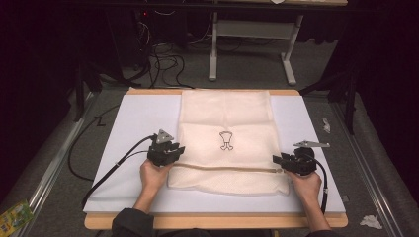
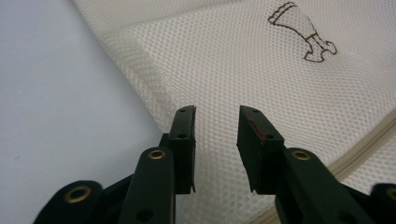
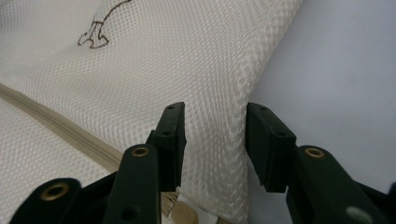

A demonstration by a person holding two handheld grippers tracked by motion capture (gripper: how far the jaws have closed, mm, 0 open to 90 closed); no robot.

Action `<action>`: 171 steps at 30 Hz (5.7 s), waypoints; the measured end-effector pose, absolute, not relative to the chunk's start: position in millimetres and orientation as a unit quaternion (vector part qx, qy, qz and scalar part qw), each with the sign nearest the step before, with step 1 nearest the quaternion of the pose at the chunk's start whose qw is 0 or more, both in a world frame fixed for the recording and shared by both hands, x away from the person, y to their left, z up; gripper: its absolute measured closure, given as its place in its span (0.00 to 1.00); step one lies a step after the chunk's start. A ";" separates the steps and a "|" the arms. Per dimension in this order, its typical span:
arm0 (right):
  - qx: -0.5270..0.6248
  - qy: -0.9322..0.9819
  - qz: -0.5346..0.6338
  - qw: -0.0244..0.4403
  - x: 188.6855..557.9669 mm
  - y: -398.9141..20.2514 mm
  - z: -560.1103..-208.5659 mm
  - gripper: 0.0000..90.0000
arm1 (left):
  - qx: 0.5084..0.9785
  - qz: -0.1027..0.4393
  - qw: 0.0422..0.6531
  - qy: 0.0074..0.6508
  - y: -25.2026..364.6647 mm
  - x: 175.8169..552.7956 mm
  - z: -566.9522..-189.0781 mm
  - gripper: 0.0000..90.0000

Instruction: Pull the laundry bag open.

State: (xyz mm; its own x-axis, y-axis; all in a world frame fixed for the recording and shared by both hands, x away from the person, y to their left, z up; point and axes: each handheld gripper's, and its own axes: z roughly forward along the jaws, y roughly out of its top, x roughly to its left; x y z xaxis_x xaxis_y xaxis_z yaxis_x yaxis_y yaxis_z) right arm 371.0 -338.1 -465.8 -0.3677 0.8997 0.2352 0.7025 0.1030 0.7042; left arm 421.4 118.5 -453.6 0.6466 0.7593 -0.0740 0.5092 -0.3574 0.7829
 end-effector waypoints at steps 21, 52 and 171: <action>0.540 0.748 0.370 0.111 366.5 -333.8 -473.2 0.89 | 0.811 0.122 0.435 0.371 92.4 401.8 -460.0 0.66; 0.502 0.757 0.406 0.105 368.6 -321.3 -454.4 0.98 | 0.832 0.115 0.427 0.334 40.3 395.0 -448.0 0.52; 0.452 0.775 0.434 0.084 383.1 -266.5 -443.2 0.98 | 0.879 0.030 0.410 0.241 -78.3 379.2 -447.7 0.86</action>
